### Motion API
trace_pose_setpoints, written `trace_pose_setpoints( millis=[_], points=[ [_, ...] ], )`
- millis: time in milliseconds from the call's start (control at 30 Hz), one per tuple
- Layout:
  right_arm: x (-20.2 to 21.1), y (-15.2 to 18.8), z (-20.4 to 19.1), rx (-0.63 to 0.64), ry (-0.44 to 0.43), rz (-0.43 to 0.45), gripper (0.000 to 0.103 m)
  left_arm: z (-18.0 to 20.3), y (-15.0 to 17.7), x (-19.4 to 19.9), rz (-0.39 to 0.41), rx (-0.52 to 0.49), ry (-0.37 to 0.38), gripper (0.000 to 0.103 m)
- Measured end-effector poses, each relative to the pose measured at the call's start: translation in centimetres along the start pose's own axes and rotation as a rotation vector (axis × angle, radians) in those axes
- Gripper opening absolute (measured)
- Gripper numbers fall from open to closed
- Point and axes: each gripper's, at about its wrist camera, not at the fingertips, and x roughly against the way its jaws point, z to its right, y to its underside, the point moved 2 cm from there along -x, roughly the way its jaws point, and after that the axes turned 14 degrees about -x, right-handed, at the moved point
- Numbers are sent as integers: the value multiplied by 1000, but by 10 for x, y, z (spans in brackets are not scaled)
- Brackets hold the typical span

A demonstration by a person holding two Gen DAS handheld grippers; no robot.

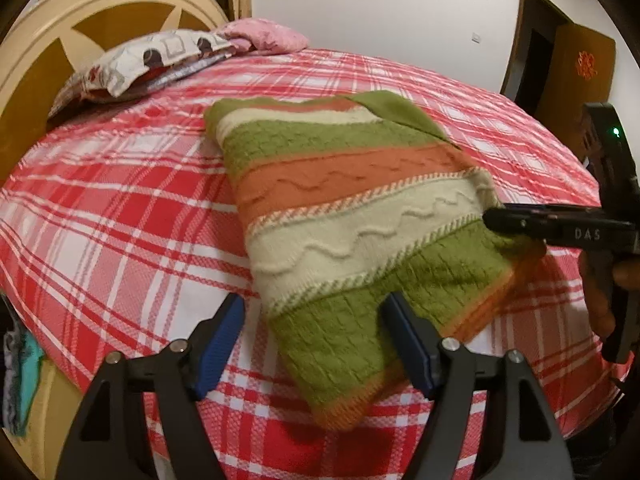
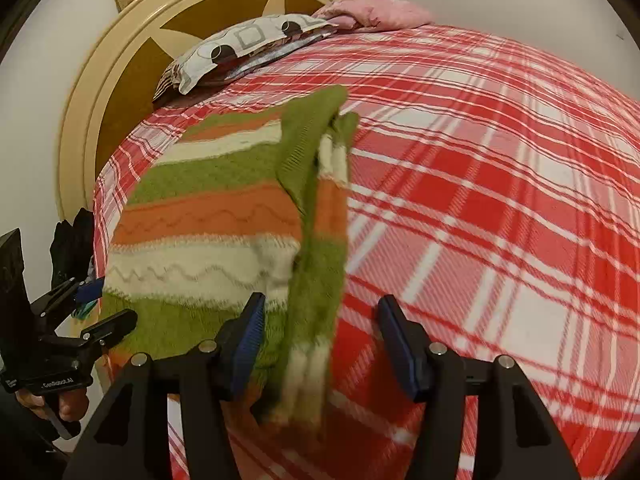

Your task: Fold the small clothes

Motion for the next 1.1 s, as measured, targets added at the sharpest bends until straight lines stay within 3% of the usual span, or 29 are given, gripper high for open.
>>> trace_pose_setpoints(
  millis=[167, 300, 367, 667, 967, 1100],
  points=[
    [11, 13, -1, -1, 38, 44, 57, 0, -5, 6, -25, 22, 10, 78],
    [25, 21, -1, -30, 44, 52, 58, 2, -8, 23, -2, 24, 14, 79],
    [38, 26, -1, -30, 61, 73, 59, 2, -10, 31, 13, 35, 4, 84],
    [129, 42, -33, 77, 109, 300, 59, -3, -29, 82, 136, 55, -100, 86],
    [189, 52, -58, 134, 125, 465, 59, 2, -38, 107, 212, 47, -122, 87],
    [200, 56, -61, 138, 118, 489, 59, 3, -39, 117, 246, 54, -143, 99]
  ],
)
